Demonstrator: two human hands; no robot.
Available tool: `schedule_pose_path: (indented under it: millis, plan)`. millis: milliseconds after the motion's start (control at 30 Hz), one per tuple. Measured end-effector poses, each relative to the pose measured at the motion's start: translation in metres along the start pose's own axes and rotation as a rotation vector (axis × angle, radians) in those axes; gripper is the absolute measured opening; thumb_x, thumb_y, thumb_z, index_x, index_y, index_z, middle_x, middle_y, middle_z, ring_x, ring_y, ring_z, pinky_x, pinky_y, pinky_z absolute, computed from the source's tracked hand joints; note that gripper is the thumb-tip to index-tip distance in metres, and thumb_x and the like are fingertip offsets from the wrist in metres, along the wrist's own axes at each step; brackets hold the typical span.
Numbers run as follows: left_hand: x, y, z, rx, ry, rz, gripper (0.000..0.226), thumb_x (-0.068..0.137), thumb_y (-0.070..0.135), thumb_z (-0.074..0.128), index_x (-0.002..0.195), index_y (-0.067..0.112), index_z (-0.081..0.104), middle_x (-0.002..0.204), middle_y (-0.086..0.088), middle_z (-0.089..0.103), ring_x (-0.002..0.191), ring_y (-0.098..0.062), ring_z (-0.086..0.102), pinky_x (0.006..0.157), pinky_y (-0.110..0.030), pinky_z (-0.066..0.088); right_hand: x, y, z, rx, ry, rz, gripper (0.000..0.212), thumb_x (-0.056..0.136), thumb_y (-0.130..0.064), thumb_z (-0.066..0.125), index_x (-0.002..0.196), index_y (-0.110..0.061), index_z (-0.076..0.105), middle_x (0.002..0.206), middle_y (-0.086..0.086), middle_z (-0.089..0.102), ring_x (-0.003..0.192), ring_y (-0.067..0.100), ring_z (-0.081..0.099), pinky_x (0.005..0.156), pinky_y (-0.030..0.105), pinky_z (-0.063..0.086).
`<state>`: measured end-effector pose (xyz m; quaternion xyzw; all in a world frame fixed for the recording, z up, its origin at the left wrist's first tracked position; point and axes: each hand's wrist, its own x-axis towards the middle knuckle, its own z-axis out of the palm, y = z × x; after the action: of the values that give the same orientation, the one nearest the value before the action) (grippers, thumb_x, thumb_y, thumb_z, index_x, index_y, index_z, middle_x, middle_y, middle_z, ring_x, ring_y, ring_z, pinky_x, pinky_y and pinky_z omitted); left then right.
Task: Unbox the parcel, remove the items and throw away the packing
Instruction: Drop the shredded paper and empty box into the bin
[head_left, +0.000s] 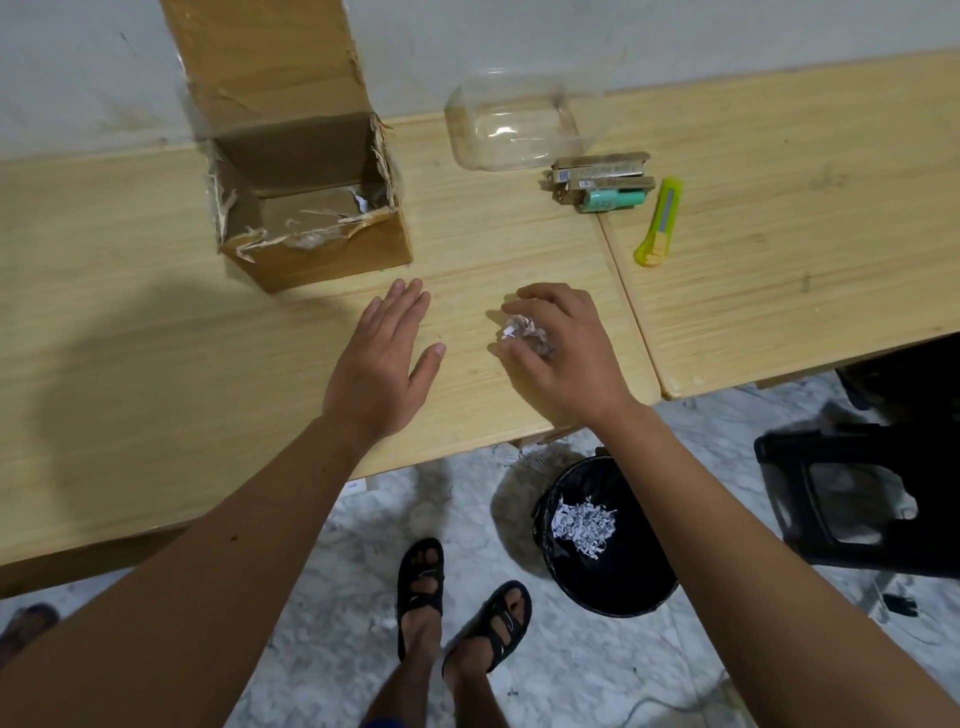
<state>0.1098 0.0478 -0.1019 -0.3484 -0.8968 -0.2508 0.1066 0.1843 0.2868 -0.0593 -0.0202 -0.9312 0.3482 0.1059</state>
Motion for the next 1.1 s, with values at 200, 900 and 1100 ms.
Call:
schedule_pose_path:
  millis: [200, 900, 1100]
  plan:
    - [-0.001, 0.0, 0.0, 0.001, 0.003, -0.006, 0.056, 0.107, 0.028, 0.055, 0.15, -0.005, 0.046, 0.159, -0.019, 0.044, 0.154, -0.031, 0.034, 0.125, -0.051, 0.029, 0.011, 0.012, -0.017, -0.057, -0.347, -0.081, 0.077, 0.079, -0.041, 0.073, 0.151, -0.028, 0.048, 0.161, -0.006, 0.04, 0.145, 0.022, 0.036, 0.118, 0.04, 0.032]
    - [0.015, 0.047, 0.004, -0.17, -0.197, -0.128, 0.052, 0.102, 0.016, 0.053, 0.151, 0.0, 0.046, 0.16, -0.015, 0.043, 0.155, -0.025, 0.029, 0.13, -0.032, 0.009, -0.061, 0.045, -0.051, -0.189, -0.115, -0.08, 0.014, 0.086, -0.006, 0.079, 0.1, -0.006, 0.079, 0.101, 0.007, 0.072, 0.095, 0.029, 0.064, 0.078, 0.023, 0.046]
    - [0.04, 0.122, 0.04, -0.22, -0.308, 0.036, 0.052, 0.106, 0.018, 0.05, 0.155, 0.002, 0.041, 0.162, -0.013, 0.042, 0.157, -0.024, 0.025, 0.131, -0.041, 0.014, -0.115, 0.062, -0.085, -0.167, -0.097, 0.052, 0.01, 0.092, -0.008, 0.074, 0.1, -0.005, 0.079, 0.099, 0.007, 0.071, 0.094, 0.017, 0.061, 0.079, 0.009, 0.044]
